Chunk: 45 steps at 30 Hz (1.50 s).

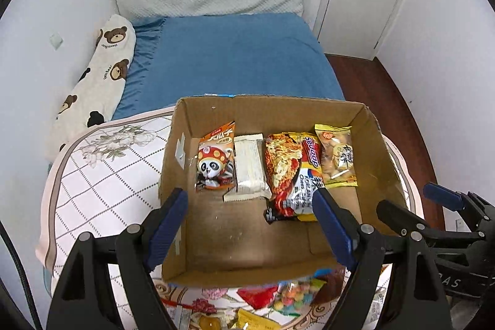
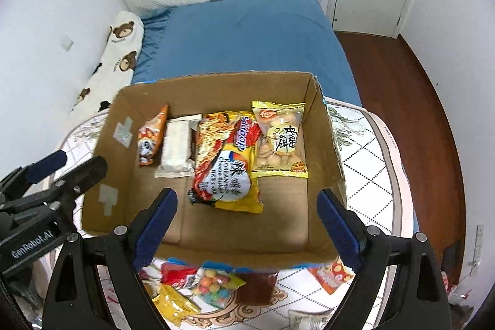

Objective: Organize snacks
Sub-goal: 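Grasp the yellow packet with left tool while right tool grasps the grey wrapped packet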

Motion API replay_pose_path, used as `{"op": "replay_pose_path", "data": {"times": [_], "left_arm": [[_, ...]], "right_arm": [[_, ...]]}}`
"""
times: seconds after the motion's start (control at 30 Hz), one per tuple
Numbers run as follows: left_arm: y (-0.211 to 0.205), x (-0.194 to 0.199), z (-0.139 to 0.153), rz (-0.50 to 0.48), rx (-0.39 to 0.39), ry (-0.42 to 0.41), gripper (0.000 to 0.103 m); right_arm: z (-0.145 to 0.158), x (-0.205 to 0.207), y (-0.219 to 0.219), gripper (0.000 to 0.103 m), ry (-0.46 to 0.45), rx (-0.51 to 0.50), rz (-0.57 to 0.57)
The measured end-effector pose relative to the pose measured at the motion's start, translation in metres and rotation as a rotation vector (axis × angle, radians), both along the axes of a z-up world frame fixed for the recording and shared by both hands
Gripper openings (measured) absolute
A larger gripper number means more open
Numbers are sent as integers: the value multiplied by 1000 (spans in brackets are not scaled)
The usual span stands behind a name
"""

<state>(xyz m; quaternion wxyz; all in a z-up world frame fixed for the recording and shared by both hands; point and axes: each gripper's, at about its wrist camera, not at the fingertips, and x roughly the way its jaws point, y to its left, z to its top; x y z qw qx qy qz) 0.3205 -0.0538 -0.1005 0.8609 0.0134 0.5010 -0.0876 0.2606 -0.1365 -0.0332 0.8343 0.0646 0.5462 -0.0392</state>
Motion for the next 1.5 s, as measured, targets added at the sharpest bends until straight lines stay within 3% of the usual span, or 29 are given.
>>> {"op": "replay_pose_path", "data": {"times": [0.23,0.4,0.47,0.53,0.63,0.7,0.77,0.83,0.93,1.0,1.03,1.07,1.17,1.27,1.3,1.37,1.5], "left_arm": [[16,-47,-9,36,-12,23,82],[28,-90,-67,1,26,169,82],[24,-108,-103,-56,64,265,82],[15,-122,-134,-128,115,337,82],[-1,-140,-177,-218,222,398,82],[-9,-145,-200,-253,266,441,82],[-12,-146,-215,-258,274,470,82],[-14,-146,-227,-254,260,496,82],[-16,-145,-240,-234,237,517,82],[-17,-146,-244,-220,239,504,76],[-16,-147,-246,-206,249,497,66],[-14,-148,-246,-185,232,496,59],[1,-144,-244,-82,121,550,53],[17,-146,-246,11,25,595,52],[21,-148,-247,36,-4,605,52],[25,-151,-251,56,-26,619,52],[24,-154,-263,35,-13,638,55]], "right_arm": [[3,-41,4,94,2,68,3],[-38,-83,-4,90,81,154,-22],[-60,-101,-10,68,136,182,-36],[-80,-119,-20,68,182,191,-65],[-101,-144,-44,68,228,188,-153],[-121,-169,-76,72,274,245,-288],[-139,-194,-105,76,306,320,-425],[-154,-209,-121,77,335,360,-475],[-168,-221,-121,77,371,293,-416],[-177,-217,-112,77,395,227,-347],[-181,-214,-105,77,401,189,-301],[-186,-208,-96,77,409,131,-251],[-204,-197,-80,76,447,21,-171],[-219,-194,-71,63,465,22,-169],[-219,-194,-67,63,459,41,-168],[-220,-194,-57,58,454,83,-148],[-224,-195,-27,57,482,191,-78]]}}
